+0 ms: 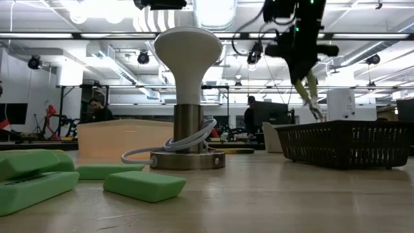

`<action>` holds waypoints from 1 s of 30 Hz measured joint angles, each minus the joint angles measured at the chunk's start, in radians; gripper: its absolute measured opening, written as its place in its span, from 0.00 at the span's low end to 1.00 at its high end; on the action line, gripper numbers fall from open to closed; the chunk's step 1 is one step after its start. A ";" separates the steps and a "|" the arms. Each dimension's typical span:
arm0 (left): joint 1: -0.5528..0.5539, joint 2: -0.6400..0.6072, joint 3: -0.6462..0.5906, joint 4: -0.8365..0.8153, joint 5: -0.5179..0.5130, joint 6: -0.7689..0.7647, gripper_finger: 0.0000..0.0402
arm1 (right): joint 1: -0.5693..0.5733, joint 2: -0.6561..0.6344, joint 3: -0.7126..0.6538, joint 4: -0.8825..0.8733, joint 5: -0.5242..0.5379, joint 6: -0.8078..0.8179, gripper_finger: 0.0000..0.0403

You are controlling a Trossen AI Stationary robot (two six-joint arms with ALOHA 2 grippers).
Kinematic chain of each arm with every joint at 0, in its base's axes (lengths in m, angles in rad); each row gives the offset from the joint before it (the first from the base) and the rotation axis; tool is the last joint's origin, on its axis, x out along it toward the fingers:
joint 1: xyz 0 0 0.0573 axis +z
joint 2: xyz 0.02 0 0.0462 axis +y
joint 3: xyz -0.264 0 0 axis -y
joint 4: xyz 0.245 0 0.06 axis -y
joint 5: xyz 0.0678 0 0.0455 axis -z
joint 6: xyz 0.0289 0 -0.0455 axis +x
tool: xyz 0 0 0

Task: Pick & Place School Supplies
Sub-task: Put the green punch plier into the gray bin

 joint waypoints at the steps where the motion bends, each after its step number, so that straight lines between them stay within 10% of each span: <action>1: 0.000 0.000 0.000 0.008 0.000 -0.002 0.45 | -0.021 0.000 -0.020 0.016 -0.029 -0.021 0.13; 16: 0.003 0.000 0.000 0.011 0.000 0.000 0.45 | -0.254 0.000 -0.192 0.225 -0.301 -0.196 0.13; 30: 0.017 0.000 0.000 0.011 0.000 0.001 0.45 | -0.276 -0.001 -0.281 0.343 -0.306 -0.192 0.16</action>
